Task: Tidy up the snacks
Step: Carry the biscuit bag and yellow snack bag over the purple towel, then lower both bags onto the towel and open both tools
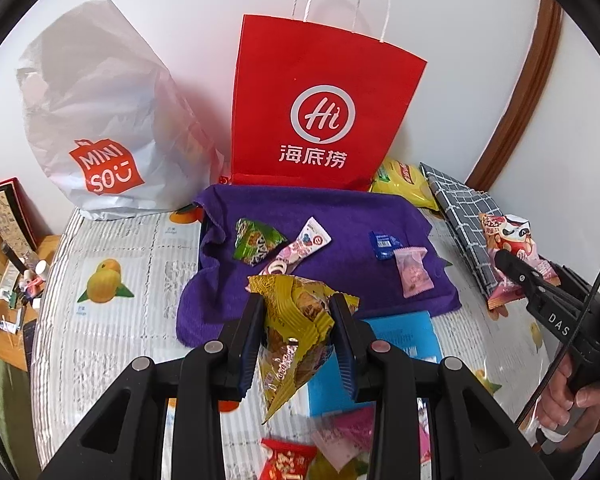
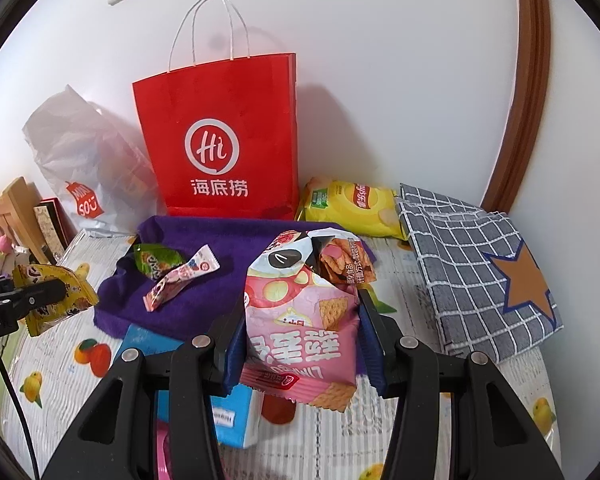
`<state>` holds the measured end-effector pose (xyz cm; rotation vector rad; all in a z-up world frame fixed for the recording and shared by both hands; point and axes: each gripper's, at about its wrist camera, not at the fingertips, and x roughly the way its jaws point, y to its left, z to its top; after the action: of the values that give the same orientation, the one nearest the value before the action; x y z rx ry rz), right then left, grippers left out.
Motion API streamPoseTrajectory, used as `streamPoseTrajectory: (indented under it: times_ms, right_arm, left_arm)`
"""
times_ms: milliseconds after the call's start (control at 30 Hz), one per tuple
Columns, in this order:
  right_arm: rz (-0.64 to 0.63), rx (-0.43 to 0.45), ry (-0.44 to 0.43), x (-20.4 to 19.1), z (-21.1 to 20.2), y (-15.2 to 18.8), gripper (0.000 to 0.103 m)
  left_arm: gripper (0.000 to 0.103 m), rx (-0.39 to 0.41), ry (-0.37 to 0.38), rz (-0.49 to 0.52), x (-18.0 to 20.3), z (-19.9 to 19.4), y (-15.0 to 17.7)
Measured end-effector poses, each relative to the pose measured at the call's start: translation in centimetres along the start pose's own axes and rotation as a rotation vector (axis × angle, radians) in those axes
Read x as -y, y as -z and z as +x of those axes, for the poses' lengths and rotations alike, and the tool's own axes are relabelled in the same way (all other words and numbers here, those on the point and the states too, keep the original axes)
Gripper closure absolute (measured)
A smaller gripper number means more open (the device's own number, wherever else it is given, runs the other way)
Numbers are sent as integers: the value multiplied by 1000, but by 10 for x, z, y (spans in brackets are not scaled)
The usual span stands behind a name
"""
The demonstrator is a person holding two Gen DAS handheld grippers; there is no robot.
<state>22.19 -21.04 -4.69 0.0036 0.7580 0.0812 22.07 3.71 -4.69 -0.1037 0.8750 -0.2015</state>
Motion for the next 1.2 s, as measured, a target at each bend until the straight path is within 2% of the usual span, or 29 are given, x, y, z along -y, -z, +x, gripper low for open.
streamPoseTrajectory:
  times_ms: [433,700,900,1200]
  right_arm:
    - [6,-11,-2,4,60,-37,55]
    - [0,-57,-15,5,109,-51,55]
    - [-28,-85,-16,-2,140,-53,55]
    - [-38,-172,0,3,177,-39,55]
  left_arm:
    - [71,-1,-31,-7,-16,42,-43]
    - [71,-31,-18,-23,-20,81,-66]
    - [71,-82,7,3,-7,114,-75]
    - [71,-184,35,8,-6,152,-64]
